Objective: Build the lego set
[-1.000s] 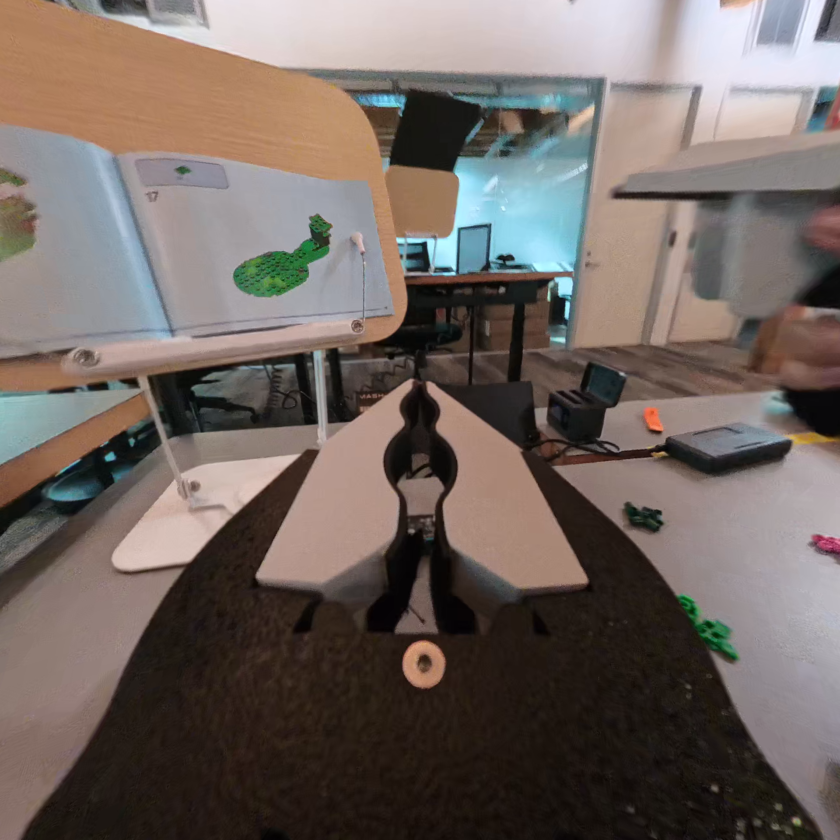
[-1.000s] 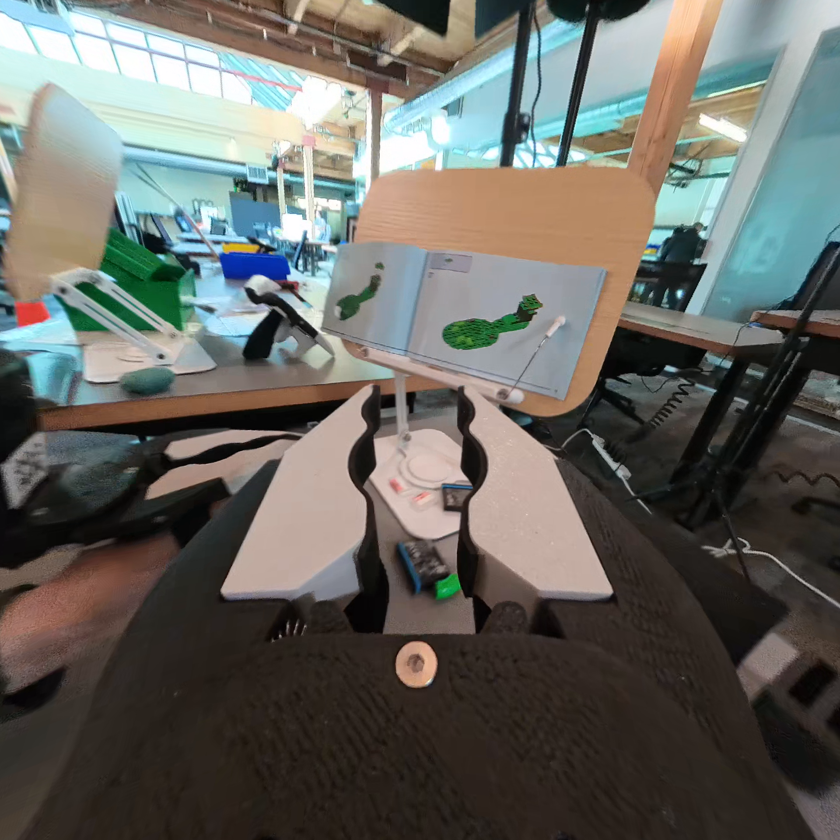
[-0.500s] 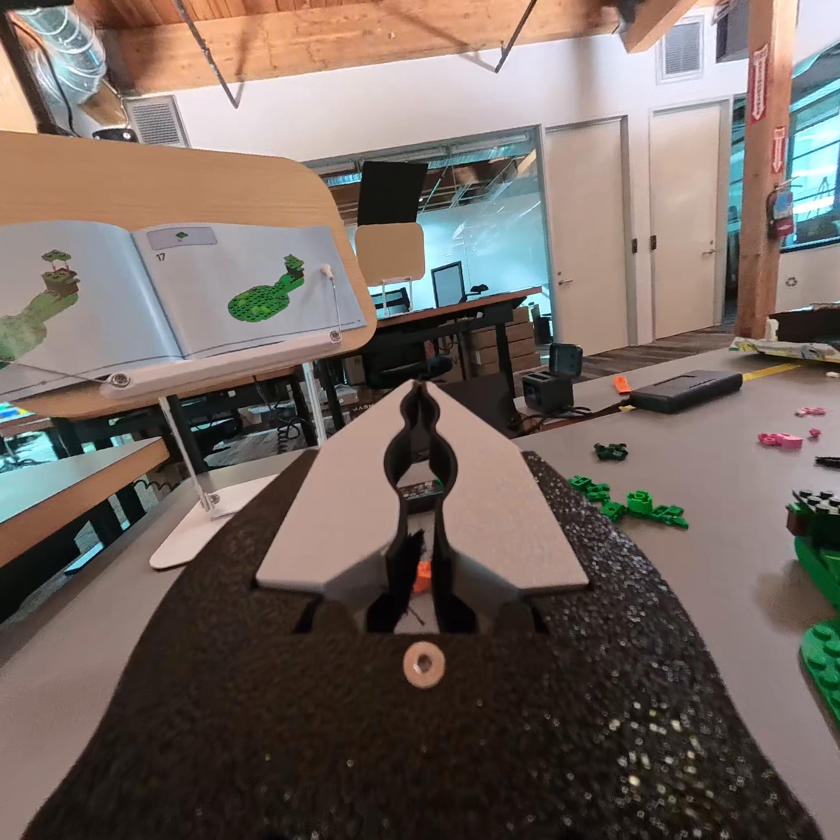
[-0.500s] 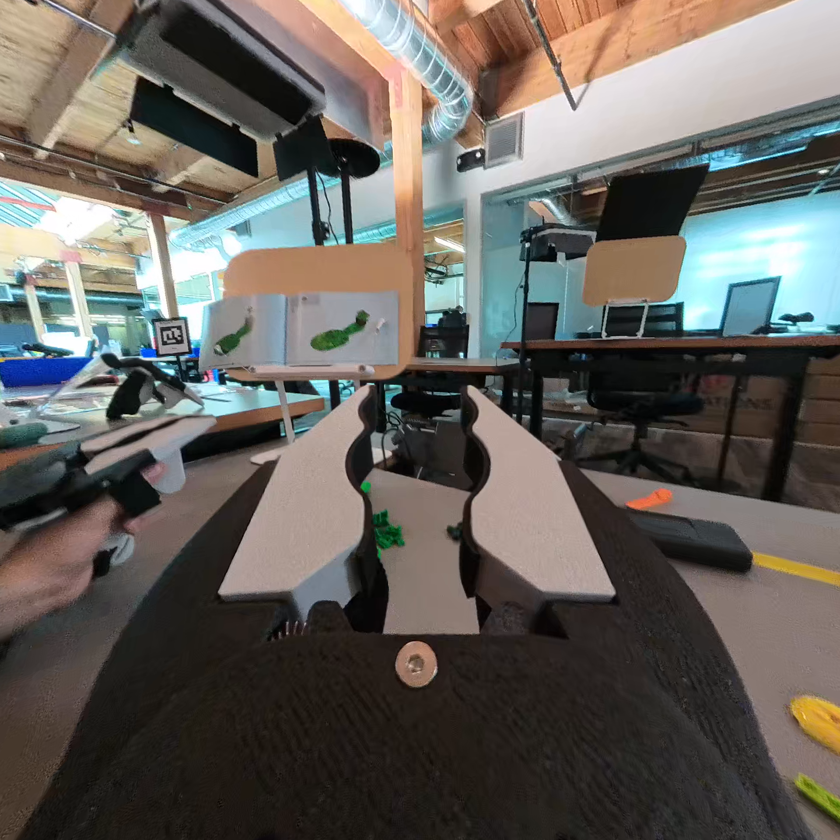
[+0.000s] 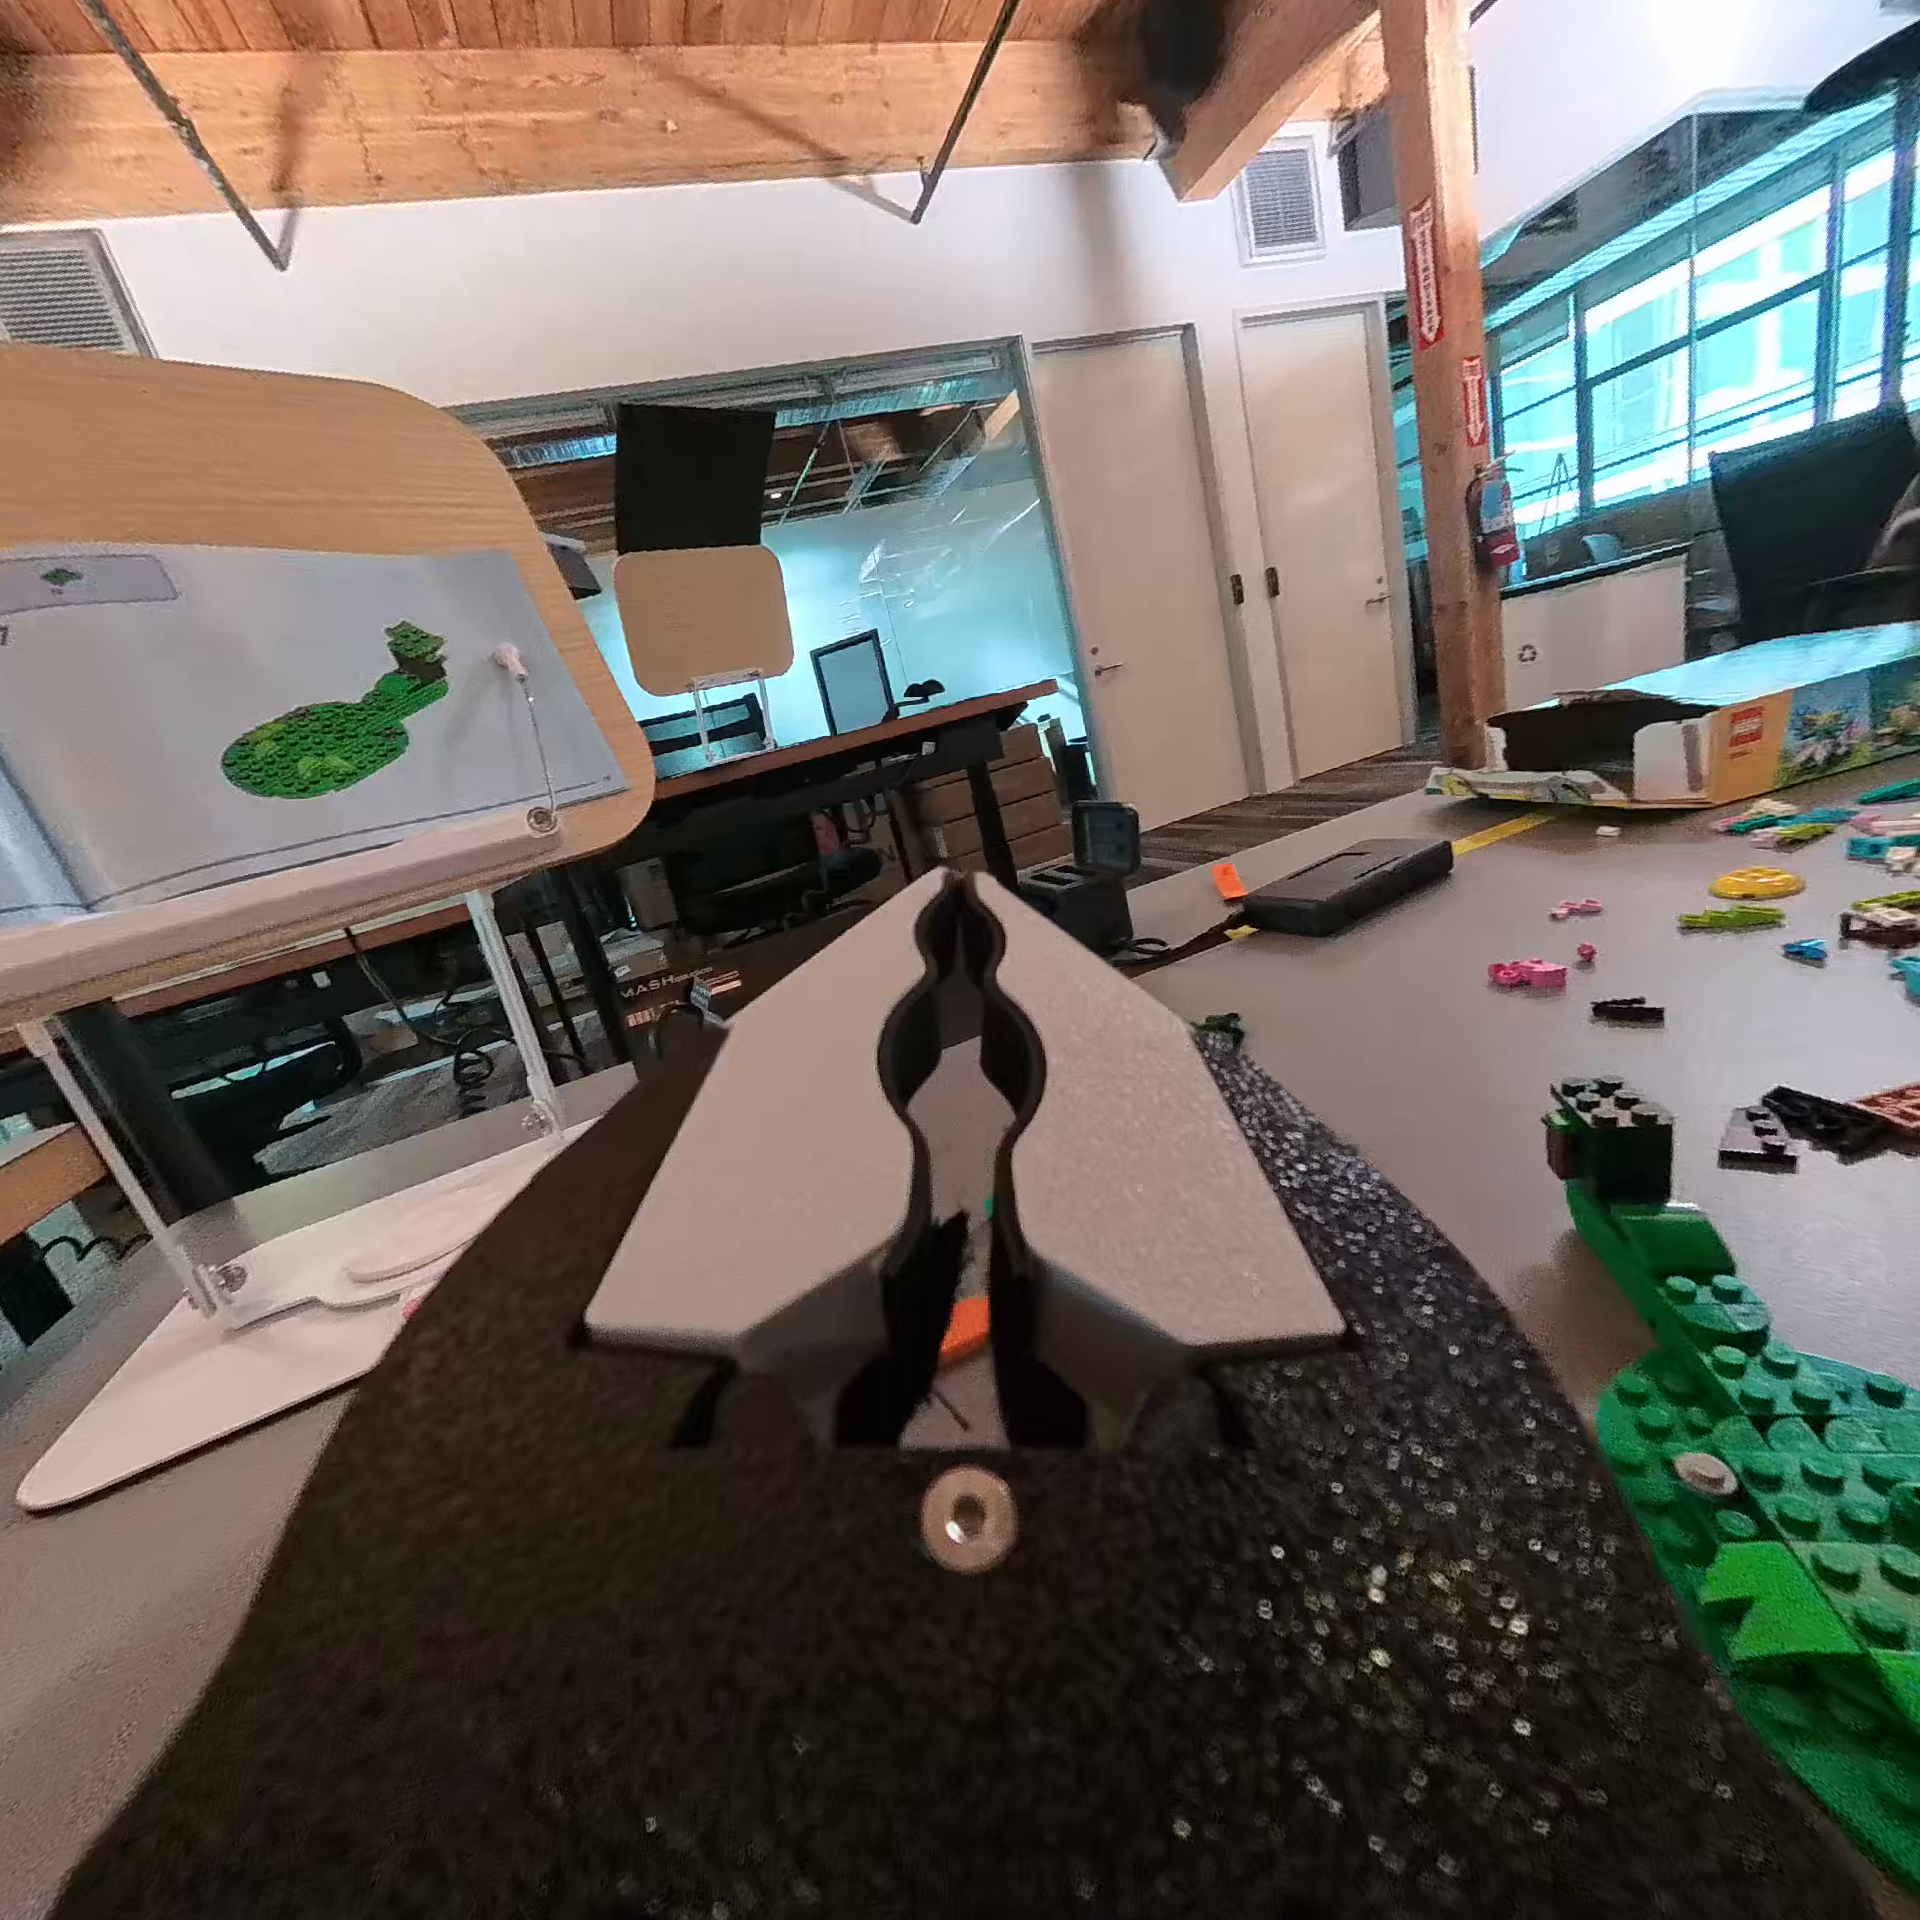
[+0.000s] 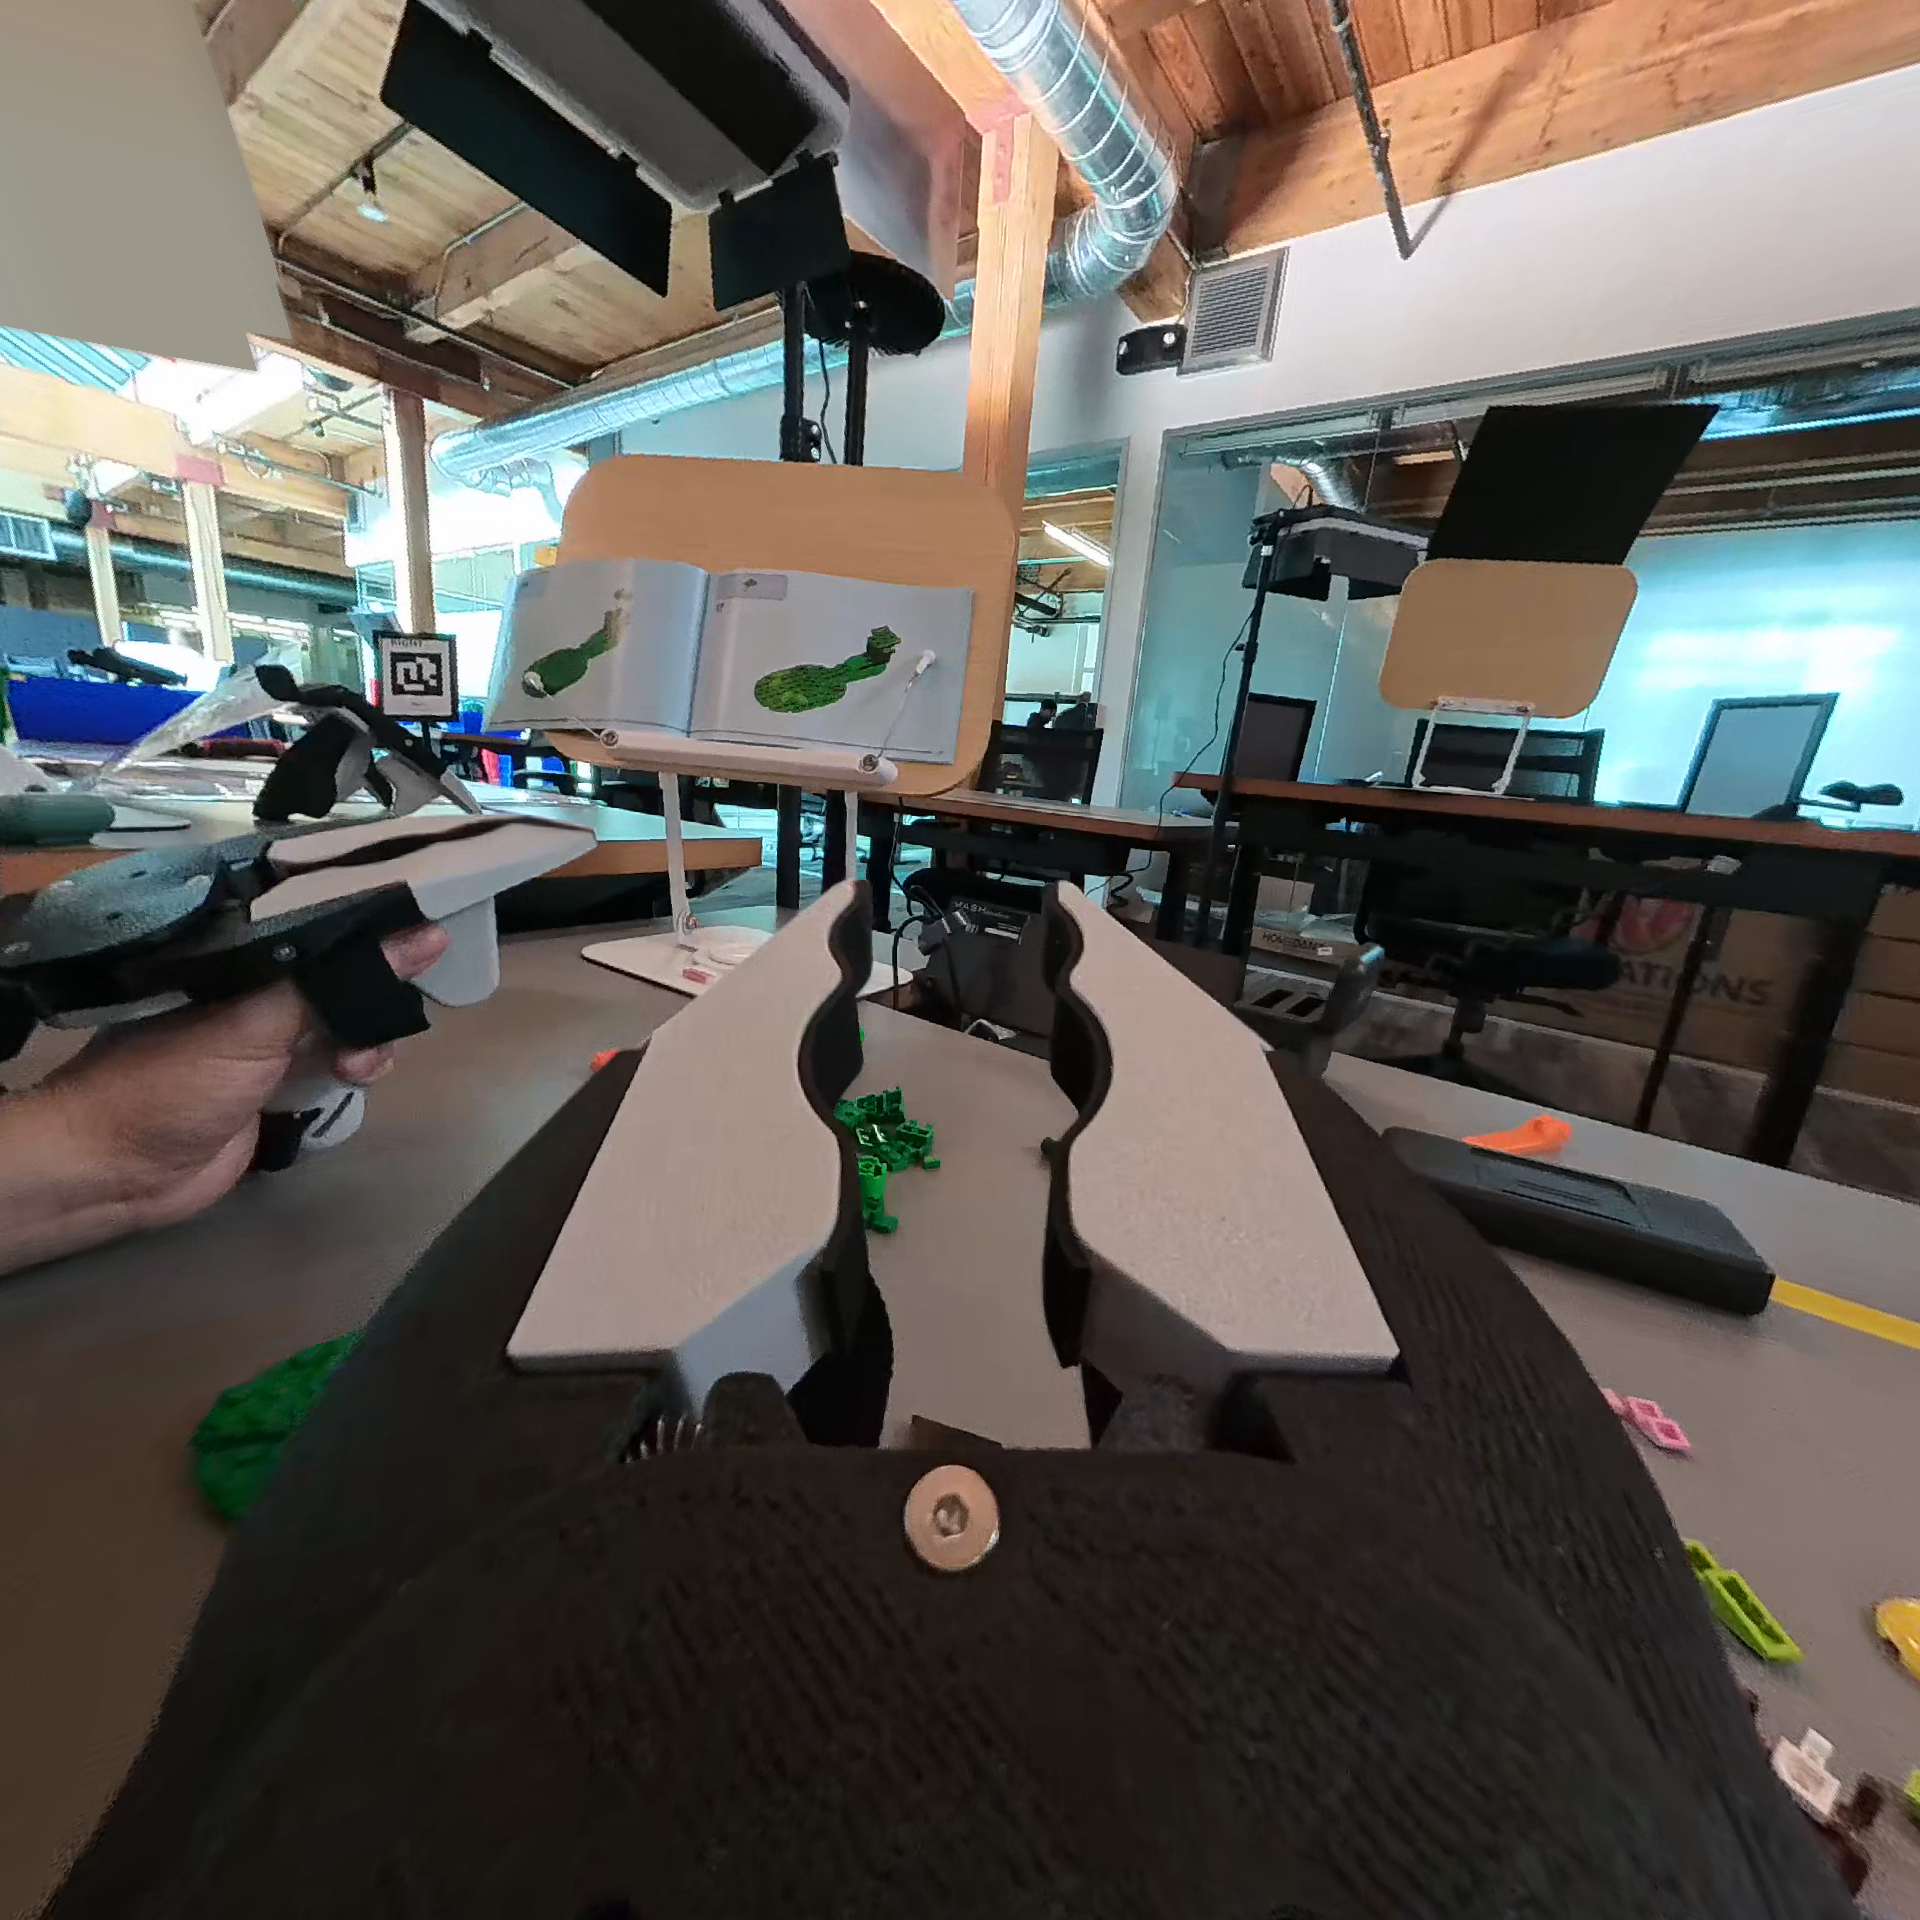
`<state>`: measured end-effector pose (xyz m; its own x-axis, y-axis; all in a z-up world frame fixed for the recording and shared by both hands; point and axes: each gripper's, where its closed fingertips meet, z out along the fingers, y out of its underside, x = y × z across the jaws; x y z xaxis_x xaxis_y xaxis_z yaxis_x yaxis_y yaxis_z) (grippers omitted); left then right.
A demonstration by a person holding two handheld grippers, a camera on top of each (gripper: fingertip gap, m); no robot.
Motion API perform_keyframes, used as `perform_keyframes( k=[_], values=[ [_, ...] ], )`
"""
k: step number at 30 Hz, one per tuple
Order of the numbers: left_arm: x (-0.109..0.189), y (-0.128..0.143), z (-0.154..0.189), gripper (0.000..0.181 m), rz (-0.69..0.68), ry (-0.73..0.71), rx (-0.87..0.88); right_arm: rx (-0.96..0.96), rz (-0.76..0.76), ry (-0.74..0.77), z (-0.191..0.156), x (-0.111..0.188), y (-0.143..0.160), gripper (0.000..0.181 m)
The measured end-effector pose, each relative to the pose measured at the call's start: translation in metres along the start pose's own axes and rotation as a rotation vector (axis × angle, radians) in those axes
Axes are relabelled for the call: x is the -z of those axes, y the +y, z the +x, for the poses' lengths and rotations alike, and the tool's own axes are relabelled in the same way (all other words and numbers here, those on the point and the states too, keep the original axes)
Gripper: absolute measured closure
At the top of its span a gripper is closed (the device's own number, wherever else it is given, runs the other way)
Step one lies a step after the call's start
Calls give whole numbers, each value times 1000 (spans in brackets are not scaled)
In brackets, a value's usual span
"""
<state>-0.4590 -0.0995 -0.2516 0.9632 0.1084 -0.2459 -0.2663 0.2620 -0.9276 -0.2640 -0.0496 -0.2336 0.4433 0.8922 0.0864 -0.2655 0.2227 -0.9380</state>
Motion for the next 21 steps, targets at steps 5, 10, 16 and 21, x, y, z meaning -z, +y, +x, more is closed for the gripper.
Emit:
perform_keyframes(
  k=[5,10,16,21],
  values=[
    [-2,1,4,181,4,21,79,46,29,69,6,-1,-3,135],
    [-5,2,7,181,3,37,93,-32,32,22,-9,-6,-10,136],
    [-7,3,10,181,0,49,113,-160,-2,-70,-34,-11,4,136],
    [-5,2,10,181,4,49,109,-148,-24,-64,-29,-11,12,137]
  ],
)
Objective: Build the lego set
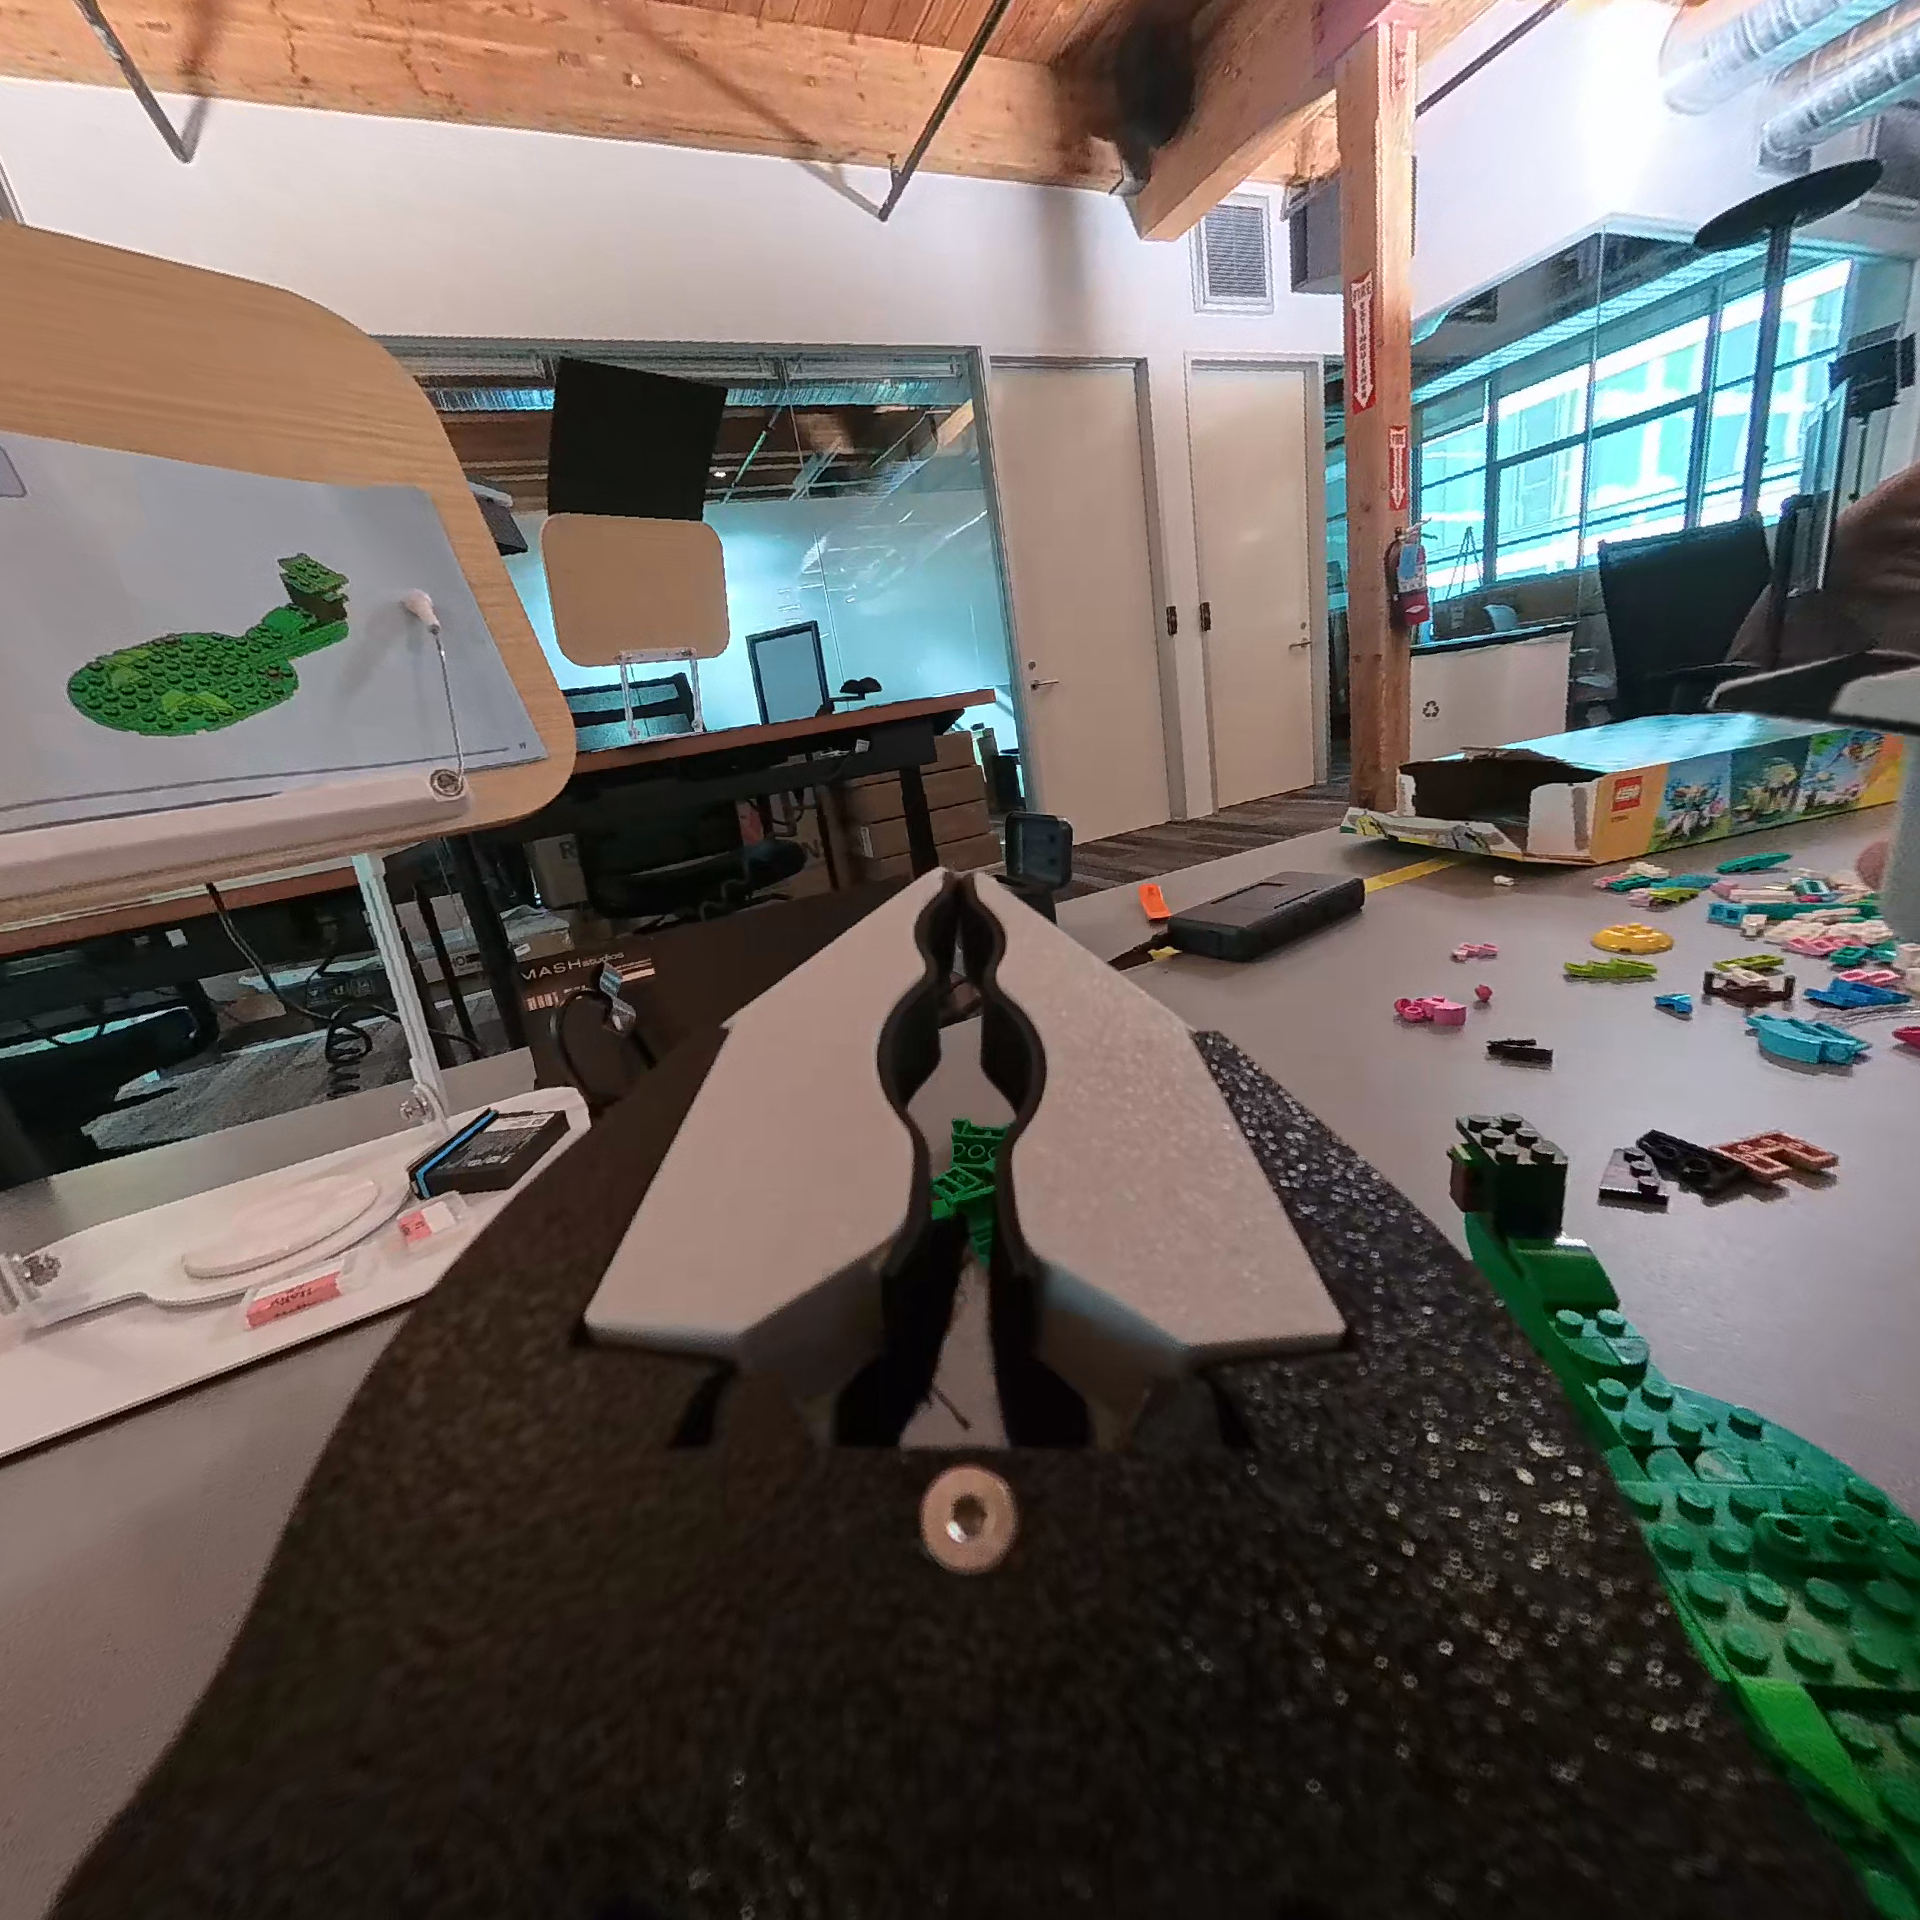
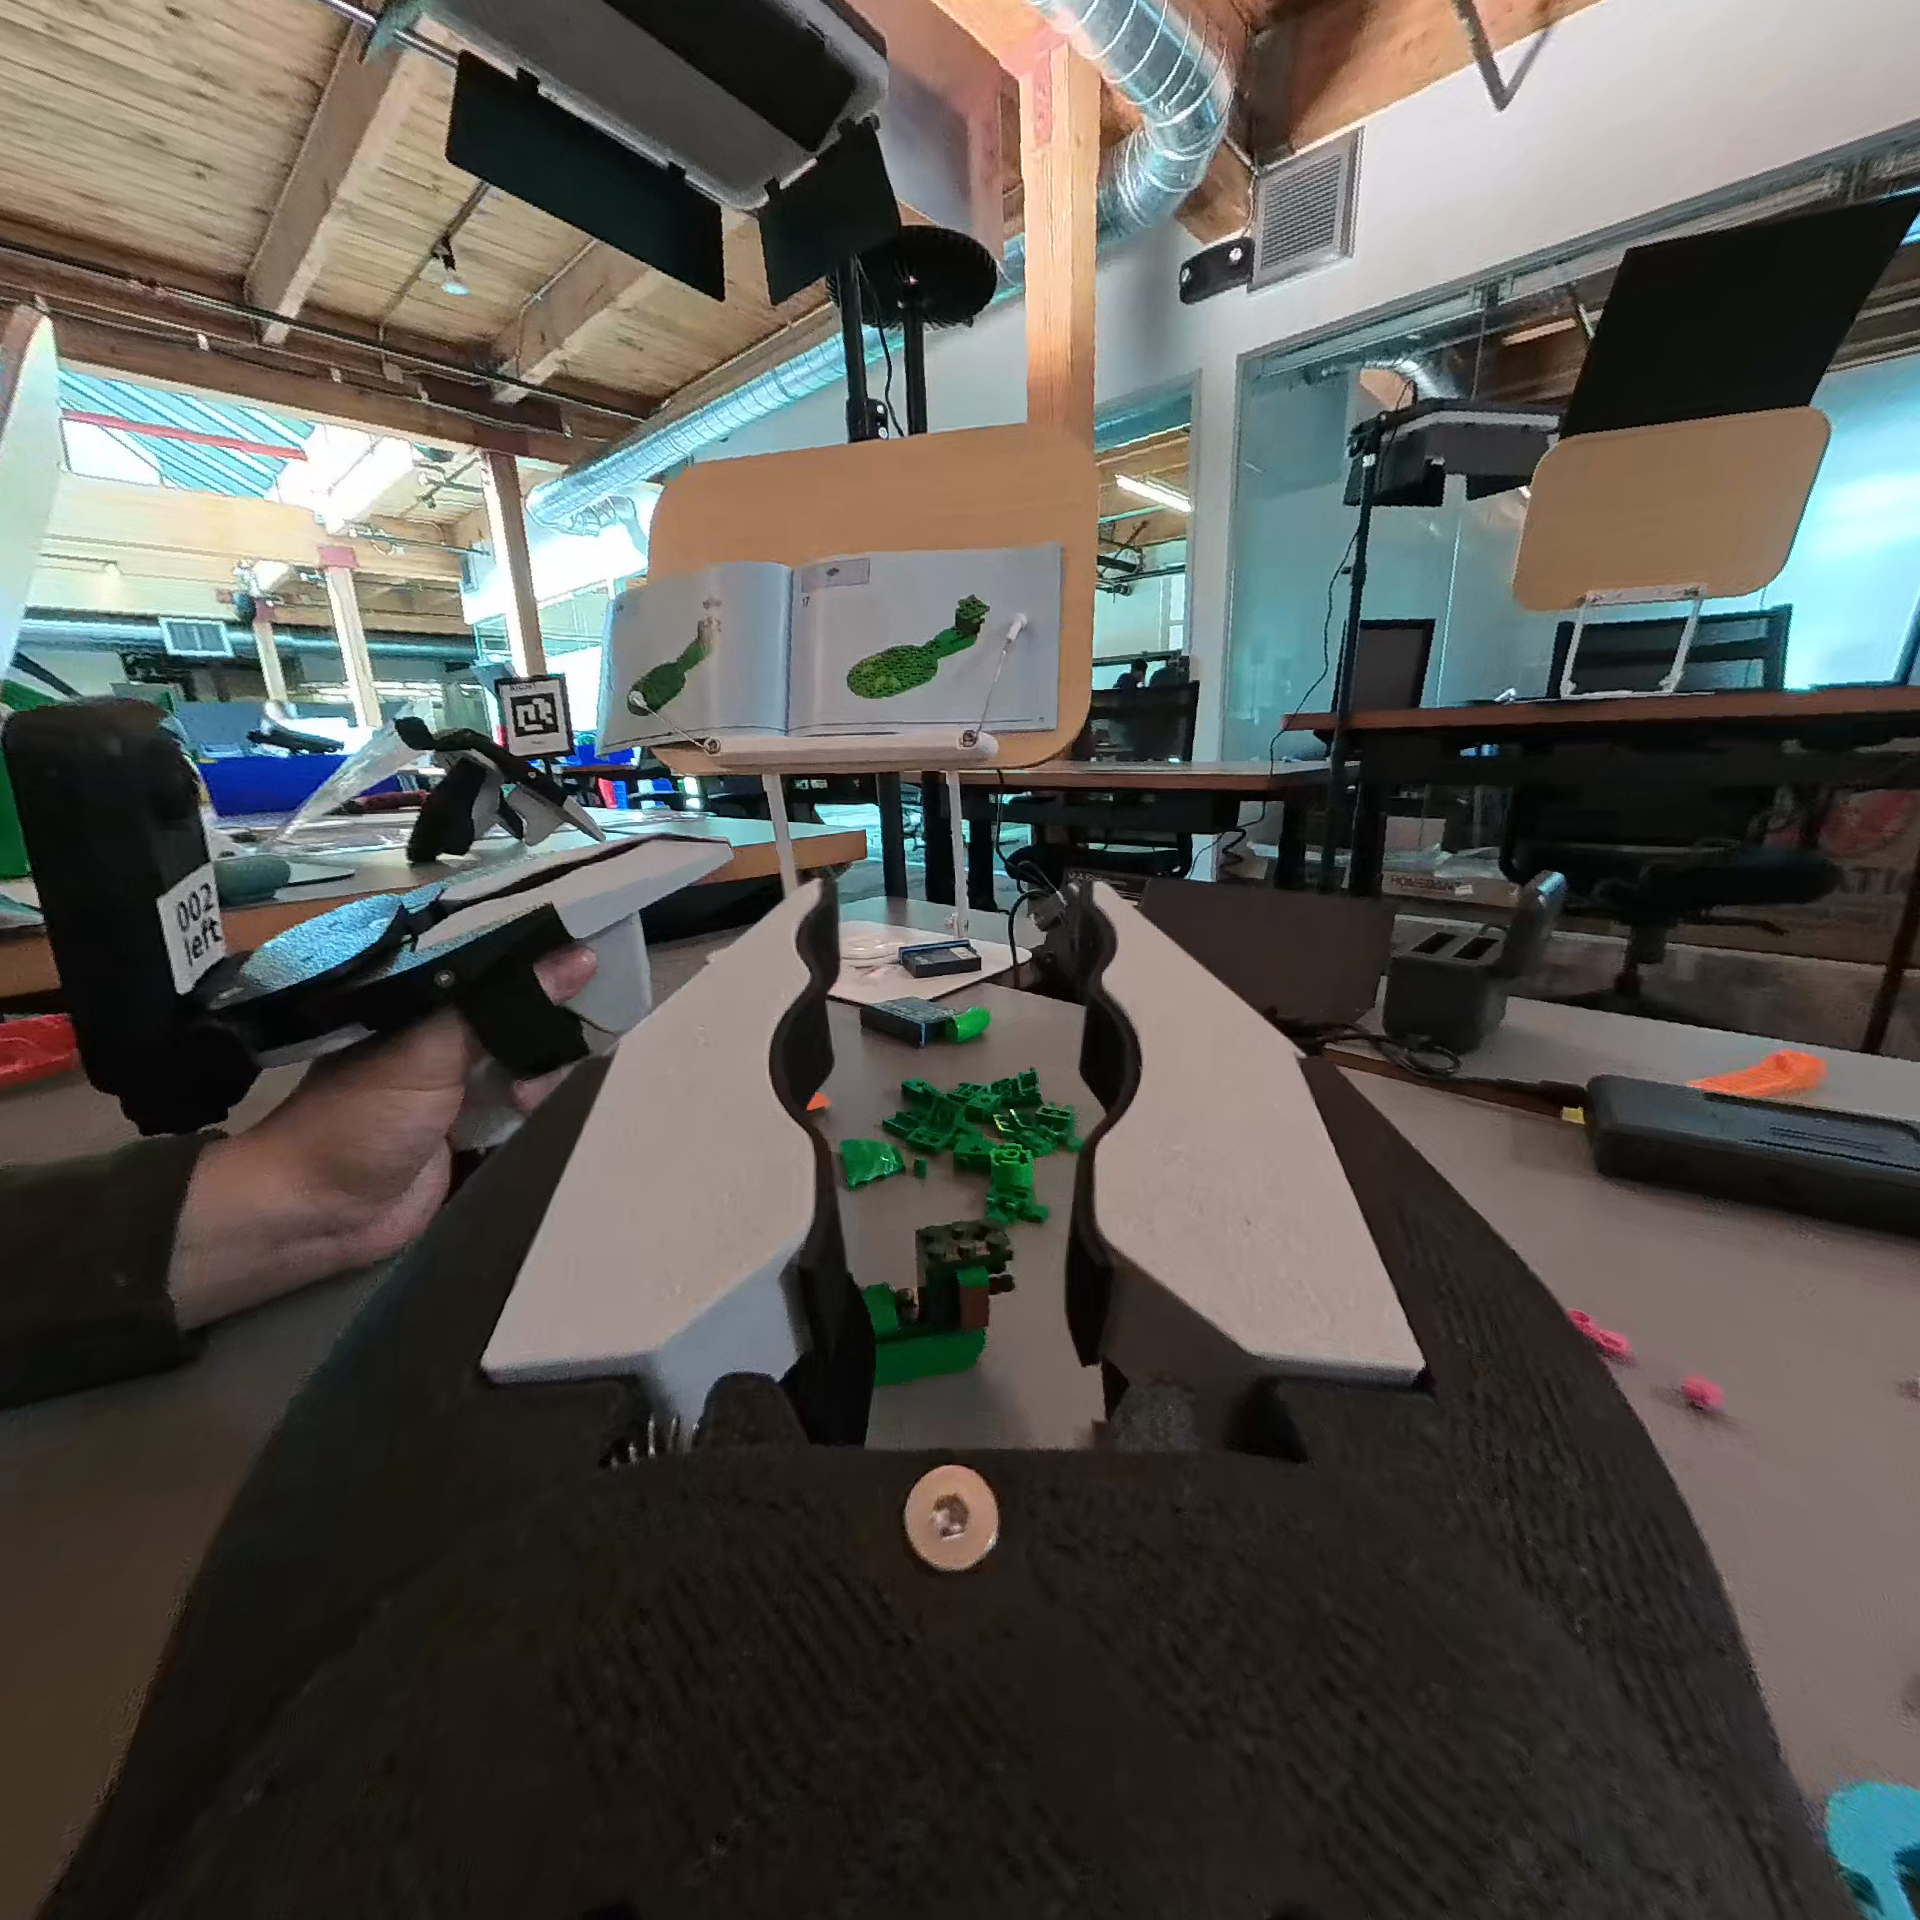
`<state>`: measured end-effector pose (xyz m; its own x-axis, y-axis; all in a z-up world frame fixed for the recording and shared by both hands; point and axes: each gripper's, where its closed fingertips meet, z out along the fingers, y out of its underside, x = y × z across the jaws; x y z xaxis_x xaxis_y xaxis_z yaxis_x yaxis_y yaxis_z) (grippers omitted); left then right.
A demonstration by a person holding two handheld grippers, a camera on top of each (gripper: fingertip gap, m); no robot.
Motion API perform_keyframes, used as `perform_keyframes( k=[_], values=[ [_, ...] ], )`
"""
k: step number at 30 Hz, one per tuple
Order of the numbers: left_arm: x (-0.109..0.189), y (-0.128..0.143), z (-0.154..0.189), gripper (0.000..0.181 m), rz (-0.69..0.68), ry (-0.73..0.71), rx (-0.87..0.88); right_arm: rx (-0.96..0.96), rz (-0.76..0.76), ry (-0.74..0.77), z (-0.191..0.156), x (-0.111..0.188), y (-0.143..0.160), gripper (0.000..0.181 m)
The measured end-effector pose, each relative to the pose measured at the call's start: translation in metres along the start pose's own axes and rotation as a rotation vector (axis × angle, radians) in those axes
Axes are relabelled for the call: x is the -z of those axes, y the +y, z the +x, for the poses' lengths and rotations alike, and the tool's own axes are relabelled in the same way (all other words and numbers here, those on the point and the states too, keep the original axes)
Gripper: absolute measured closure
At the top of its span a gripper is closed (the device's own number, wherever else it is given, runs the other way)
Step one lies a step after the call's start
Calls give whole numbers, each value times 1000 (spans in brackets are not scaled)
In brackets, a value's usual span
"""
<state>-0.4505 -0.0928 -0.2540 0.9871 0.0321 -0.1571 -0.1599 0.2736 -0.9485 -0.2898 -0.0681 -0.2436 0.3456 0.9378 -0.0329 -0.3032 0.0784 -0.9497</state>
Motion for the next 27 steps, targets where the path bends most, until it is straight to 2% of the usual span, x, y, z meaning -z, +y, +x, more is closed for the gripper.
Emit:
perform_keyframes(
  k=[27],
  values=[
    [0,0,2,181,0,10,-1,15,-47,-28,-5,-3,11,140]
  ],
)
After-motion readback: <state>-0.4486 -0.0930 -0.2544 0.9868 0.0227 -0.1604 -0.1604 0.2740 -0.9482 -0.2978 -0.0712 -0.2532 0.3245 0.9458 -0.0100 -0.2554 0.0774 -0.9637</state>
